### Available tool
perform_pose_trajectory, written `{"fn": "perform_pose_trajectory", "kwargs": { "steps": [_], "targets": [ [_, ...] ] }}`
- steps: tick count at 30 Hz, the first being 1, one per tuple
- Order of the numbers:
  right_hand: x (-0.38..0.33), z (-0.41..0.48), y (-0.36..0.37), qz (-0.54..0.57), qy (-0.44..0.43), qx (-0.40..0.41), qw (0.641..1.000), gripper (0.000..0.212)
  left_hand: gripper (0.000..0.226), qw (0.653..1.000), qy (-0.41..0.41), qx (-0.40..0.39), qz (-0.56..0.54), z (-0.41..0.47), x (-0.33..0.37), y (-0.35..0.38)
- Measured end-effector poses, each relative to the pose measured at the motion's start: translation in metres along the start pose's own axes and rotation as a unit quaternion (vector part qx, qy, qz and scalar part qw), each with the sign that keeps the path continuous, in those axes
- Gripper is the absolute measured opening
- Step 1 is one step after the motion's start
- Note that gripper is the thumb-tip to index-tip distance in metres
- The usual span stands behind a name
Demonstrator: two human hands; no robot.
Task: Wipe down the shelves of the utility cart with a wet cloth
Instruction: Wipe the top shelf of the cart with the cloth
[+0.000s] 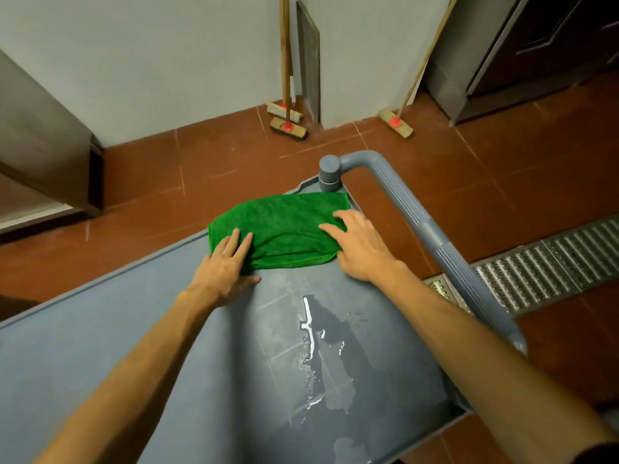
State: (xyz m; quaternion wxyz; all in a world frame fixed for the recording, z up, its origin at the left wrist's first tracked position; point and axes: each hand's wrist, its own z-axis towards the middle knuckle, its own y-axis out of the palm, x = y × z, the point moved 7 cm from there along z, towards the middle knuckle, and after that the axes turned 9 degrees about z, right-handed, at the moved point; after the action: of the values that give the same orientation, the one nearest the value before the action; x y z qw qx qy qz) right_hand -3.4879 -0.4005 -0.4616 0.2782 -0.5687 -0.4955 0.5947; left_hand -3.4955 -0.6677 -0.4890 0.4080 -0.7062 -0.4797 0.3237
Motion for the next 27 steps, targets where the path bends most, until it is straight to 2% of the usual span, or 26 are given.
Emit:
{"fn": "perform_pose_trajectory", "kwargs": {
  "steps": [2, 4, 6, 8, 14, 27],
  "targets": [
    [0.001, 0.003, 0.005, 0.007, -0.017, 0.002, 1.0, 0.075, 0.086, 0.999, -0.002, 0.036, -0.002, 0.002, 0.0, 0.001],
    [0.004, 0.005, 0.017, 0.03, -0.014, -0.04, 0.999, 0.075, 0.07, 0.997, 0.0, 0.077, -0.011, 0.005, -0.002, -0.003],
    [0.008, 0.004, 0.026, 0.053, -0.007, -0.053, 0.997, 0.075, 0.057, 0.996, -0.007, 0.088, -0.013, 0.006, -0.002, -0.002],
    [0.011, 0.002, 0.03, 0.07, -0.009, -0.033, 0.997, 0.073, 0.053, 0.996, -0.011, 0.084, -0.009, 0.004, 0.002, -0.002],
    [0.01, -0.027, 0.04, 0.119, 0.013, -0.017, 0.993, 0.069, 0.049, 0.997, -0.024, 0.068, -0.036, -0.022, 0.013, 0.004],
    [-0.014, -0.136, 0.065, 0.193, 0.059, 0.028, 0.979, 0.056, 0.05, 0.998, 0.016, 0.059, -0.022, -0.092, 0.044, 0.048]
  ]
}}
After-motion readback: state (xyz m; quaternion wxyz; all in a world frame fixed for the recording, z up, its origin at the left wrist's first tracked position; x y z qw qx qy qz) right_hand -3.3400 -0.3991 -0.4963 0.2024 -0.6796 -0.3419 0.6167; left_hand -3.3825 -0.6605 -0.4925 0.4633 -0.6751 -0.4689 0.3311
